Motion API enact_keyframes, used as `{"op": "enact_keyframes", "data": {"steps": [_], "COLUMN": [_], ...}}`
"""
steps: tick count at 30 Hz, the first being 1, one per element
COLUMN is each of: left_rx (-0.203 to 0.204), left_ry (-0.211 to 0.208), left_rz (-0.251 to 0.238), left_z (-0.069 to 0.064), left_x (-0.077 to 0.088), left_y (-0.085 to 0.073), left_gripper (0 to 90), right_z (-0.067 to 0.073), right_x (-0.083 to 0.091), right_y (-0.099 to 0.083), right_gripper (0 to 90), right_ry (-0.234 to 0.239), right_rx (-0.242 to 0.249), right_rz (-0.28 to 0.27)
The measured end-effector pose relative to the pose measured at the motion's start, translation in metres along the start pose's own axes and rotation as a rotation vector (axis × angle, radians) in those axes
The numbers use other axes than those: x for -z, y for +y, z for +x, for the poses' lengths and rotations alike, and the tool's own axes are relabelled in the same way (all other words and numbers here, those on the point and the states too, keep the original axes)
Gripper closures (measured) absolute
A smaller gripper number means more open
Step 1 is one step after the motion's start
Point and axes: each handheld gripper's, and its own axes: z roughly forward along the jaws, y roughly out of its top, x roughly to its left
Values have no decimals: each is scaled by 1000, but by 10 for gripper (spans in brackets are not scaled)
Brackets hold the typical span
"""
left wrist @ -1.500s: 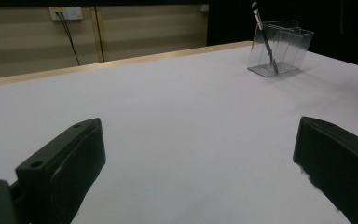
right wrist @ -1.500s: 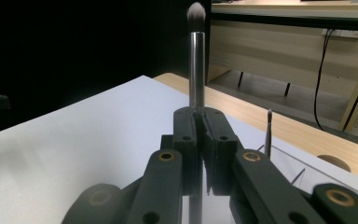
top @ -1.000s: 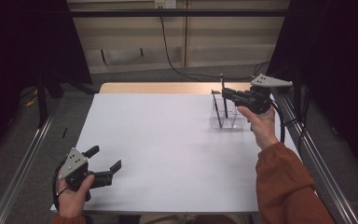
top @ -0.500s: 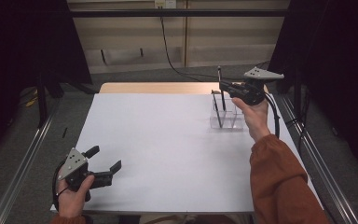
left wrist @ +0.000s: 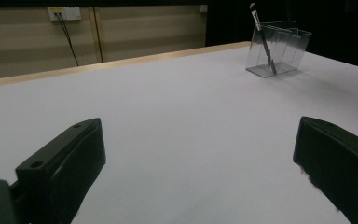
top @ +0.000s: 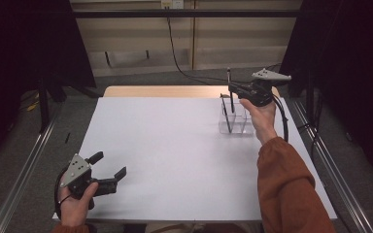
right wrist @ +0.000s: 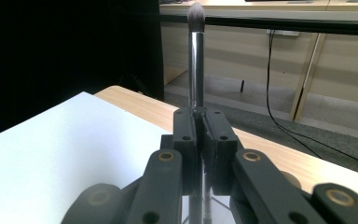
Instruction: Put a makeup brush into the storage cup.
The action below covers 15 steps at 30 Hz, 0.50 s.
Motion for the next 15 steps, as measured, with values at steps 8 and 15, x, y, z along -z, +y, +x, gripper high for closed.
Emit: {"op": "enact_keyframes", "data": {"steps": [8,15], "left_rx": [0,-2], "left_ry": [-1,0], "left_rz": [1,3], "left_z": [0,1], "left_x": [0,0], "left_y": [0,0], "left_gripper": [22,22], "right_z": [3,1], "right_x": [-9,-14], "right_y": [-5,-11], "right_gripper": [845,845], "right_ry": [-3,-1], "right_rx": [-8,-7], "right_rz": [0,1]}}
